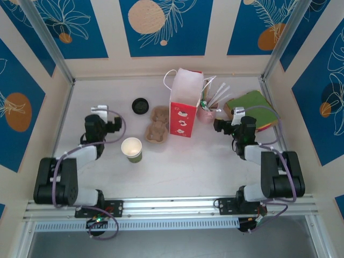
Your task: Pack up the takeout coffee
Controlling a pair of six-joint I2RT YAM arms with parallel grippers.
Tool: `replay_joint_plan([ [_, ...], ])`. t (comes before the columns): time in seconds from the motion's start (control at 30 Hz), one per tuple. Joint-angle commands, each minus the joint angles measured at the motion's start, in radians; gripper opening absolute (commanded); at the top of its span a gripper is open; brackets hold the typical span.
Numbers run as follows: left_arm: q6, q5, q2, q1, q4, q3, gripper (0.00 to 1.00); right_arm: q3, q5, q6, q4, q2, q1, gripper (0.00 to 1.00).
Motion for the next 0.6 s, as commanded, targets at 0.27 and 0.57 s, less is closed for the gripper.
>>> replay_joint_plan([
  [0.27,-0.419,-0.066,-0.307,0.013,-0.91,0.439,1.0,0.228,0.182,0.506,-0.71,-0.352,-0.104,0.99],
  [0.57,-0.627,0.112,-0.348,-0.02,-1.206,0.482,1.0,0.283,0.034,0.573,-0.823,-0.448,-0.095,0.99],
])
